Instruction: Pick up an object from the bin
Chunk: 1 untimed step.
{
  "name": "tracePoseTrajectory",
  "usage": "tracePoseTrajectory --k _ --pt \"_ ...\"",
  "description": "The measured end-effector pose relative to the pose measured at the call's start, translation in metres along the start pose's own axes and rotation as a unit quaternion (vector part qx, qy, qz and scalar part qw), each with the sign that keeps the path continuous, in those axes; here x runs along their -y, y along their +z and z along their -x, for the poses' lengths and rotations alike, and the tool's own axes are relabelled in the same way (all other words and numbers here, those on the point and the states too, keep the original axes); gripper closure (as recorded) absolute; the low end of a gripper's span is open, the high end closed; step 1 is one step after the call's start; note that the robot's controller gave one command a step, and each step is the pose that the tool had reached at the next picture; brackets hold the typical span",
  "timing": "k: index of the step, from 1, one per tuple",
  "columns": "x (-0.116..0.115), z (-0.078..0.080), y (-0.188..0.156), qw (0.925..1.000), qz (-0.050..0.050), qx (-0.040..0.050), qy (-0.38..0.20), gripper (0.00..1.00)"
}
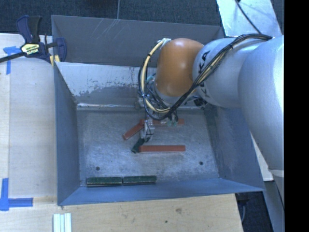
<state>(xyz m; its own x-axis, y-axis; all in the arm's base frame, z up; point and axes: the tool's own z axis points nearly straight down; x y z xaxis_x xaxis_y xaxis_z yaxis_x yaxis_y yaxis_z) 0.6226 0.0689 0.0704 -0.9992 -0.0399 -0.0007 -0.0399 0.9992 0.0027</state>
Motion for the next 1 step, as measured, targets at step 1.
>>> tracePoseTrajectory --k 1 --pt "-0.0014 0.0016 -0.0039 1.0000 0.000 0.0033 -0.001 1.00"
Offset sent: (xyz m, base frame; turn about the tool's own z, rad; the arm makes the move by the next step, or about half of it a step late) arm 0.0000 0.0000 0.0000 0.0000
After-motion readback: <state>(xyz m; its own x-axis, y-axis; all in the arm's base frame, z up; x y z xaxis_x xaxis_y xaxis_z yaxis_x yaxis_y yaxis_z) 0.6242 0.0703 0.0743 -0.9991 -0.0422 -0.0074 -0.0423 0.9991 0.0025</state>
